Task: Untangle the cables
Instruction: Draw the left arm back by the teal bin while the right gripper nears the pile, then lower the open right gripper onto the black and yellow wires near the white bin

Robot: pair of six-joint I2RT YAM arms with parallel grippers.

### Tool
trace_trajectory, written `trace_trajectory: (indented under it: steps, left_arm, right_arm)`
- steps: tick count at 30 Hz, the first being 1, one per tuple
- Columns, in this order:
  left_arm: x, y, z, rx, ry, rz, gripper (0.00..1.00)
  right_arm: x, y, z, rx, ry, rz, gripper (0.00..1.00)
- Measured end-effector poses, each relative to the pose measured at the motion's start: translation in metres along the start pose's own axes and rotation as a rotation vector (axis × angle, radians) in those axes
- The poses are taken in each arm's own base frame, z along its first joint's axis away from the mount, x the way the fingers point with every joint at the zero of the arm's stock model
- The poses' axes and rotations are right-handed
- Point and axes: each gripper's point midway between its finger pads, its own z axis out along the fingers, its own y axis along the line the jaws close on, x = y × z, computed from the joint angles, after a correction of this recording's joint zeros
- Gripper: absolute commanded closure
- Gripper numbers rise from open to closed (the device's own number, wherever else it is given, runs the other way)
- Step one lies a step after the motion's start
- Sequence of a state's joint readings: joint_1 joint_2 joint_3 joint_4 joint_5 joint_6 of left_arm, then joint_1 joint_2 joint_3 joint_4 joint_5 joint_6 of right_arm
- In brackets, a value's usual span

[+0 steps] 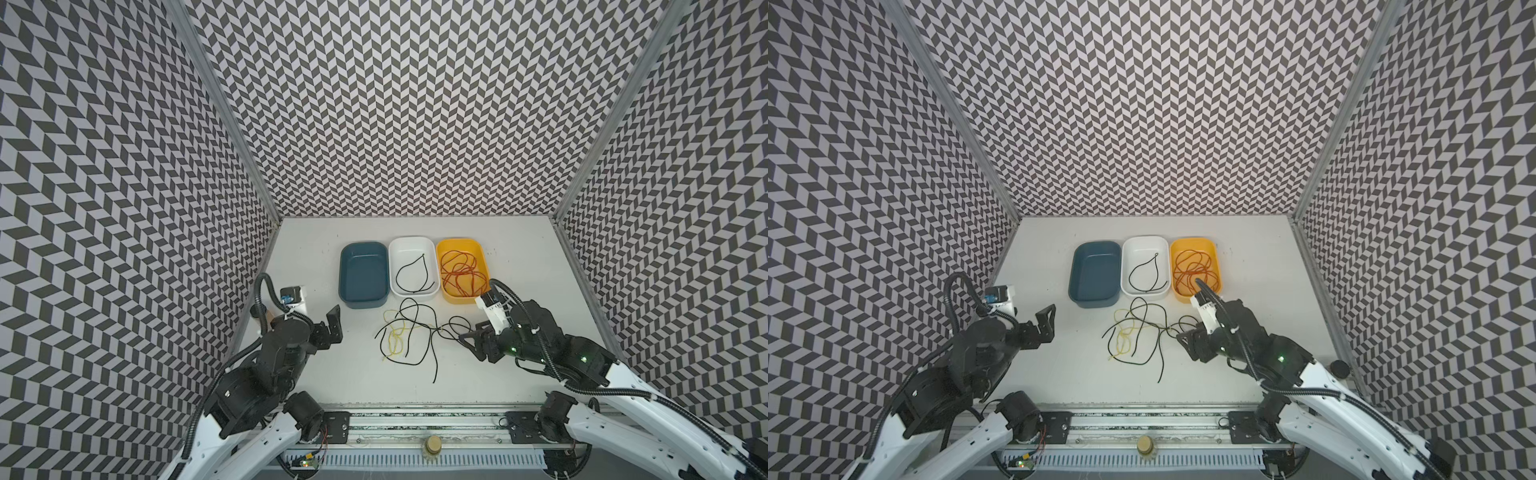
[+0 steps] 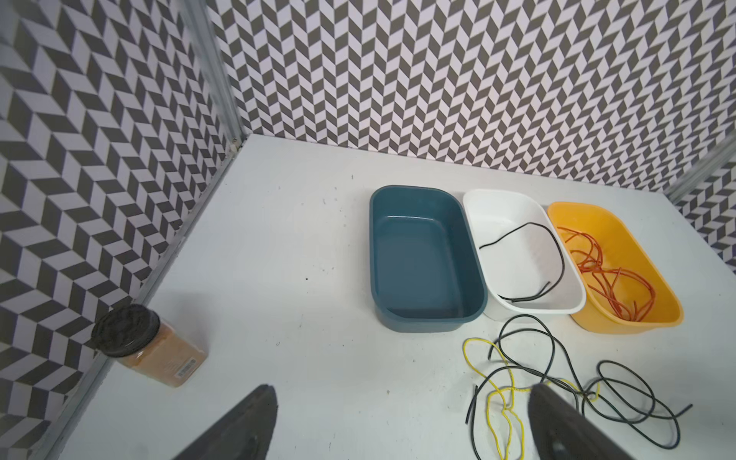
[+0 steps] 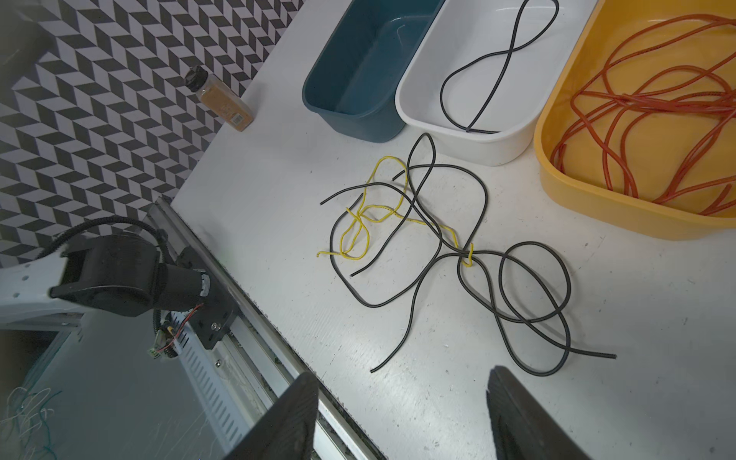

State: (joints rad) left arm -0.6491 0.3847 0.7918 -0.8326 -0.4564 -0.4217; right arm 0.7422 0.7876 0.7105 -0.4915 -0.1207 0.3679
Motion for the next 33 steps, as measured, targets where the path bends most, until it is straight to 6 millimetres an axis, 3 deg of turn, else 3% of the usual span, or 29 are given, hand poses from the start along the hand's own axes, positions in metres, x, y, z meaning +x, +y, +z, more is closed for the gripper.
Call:
trace_trajectory:
  steps: [5, 14, 26, 33]
  left_arm:
    - [0.009, 0.008, 0.004, -0.036, -0.005, 0.002, 0.00]
    - [0.026, 0.004, 0.025, -0.077, 0.091, 0.056, 0.00]
    - [0.020, 0.006, 0.017, -0.067, 0.052, 0.043, 0.00]
    - [0.019, 0.006, 0.017, -0.068, 0.051, 0.043, 0.00]
  right_arm:
    - [0.002, -0.005, 0.029, 0.019, 0.036, 0.013, 0.33]
    - [0.013, -0.021, 0.079, 0.091, 0.137, 0.025, 0.34]
    - [0.021, -0.034, 0.130, 0.096, 0.180, 0.018, 0.36]
    - [0.018, -0.028, 0.163, 0.048, 0.196, 0.008, 0.39]
